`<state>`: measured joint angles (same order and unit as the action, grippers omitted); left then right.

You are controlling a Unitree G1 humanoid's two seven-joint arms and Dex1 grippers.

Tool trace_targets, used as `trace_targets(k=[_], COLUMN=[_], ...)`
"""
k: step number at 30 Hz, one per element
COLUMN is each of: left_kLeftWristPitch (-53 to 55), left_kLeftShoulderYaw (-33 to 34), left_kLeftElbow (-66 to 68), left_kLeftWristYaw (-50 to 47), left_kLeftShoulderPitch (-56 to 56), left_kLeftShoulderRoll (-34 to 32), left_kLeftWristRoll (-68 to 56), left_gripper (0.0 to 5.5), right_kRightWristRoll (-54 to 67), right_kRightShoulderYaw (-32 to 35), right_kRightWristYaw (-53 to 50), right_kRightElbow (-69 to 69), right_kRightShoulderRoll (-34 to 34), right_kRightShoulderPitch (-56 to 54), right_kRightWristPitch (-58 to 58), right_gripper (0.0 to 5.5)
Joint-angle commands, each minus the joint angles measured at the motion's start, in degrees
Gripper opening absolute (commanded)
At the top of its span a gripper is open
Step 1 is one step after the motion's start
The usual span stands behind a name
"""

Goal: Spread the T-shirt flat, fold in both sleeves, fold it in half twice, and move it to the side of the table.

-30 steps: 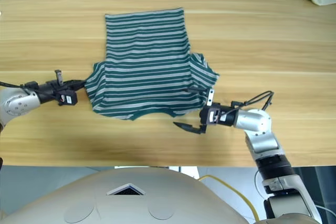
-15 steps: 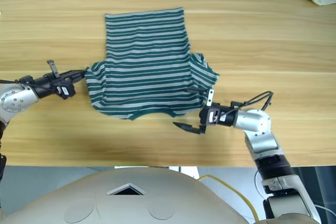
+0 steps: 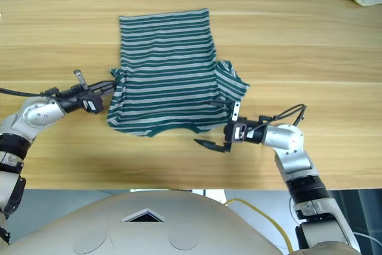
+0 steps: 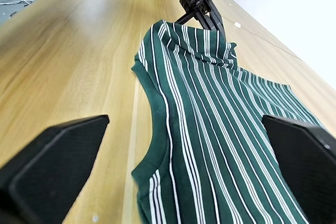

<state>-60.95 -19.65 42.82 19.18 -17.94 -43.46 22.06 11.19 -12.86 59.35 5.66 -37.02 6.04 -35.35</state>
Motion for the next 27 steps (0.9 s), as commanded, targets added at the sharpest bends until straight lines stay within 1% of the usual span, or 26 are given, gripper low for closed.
trace_targets(k=[1, 4, 11, 25, 27], left_kLeftWristPitch=[2.93, 5.51, 10.11, 12.74, 13.80], left_kLeftShoulderYaw=[0.63, 1.40, 1.43, 0.23, -0.21], left_kLeftElbow=[-0.02, -0.30, -1.42, -3.31, -2.74], left_kLeftWristYaw=[1.40, 2.67, 2.97, 4.49, 6.49], left_kLeftShoulderPitch=[-0.29, -0.75, -0.35, 0.89, 1.11], left_kLeftShoulderRoll=[1.59, 2.65, 4.90, 9.32, 9.62], left_kLeftWristRoll=[-1.25, -3.08, -2.01, -1.70, -2.45], left_gripper=[0.03, 0.03, 0.03, 0.03, 0.03], right_kRightWristRoll=[-0.60, -0.70, -0.85, -1.55, -1.64], right_kRightShoulderYaw=[-0.13, -0.03, -0.15, -0.26, -0.37], right_kRightWristYaw=[0.05, -0.11, -0.20, -0.31, -0.31], right_kRightElbow=[0.46, 0.69, 0.80, 0.64, 0.70], right_kRightShoulderRoll=[0.18, 0.23, 0.63, 0.71, 0.80], right_kRightShoulderPitch=[-0.80, -0.77, -1.02, -1.12, -1.13], right_kRightWristPitch=[-0.59, -0.58, -0.53, -0.81, -0.90], right_gripper=[5.40, 5.40, 5.40, 5.40, 5.40])
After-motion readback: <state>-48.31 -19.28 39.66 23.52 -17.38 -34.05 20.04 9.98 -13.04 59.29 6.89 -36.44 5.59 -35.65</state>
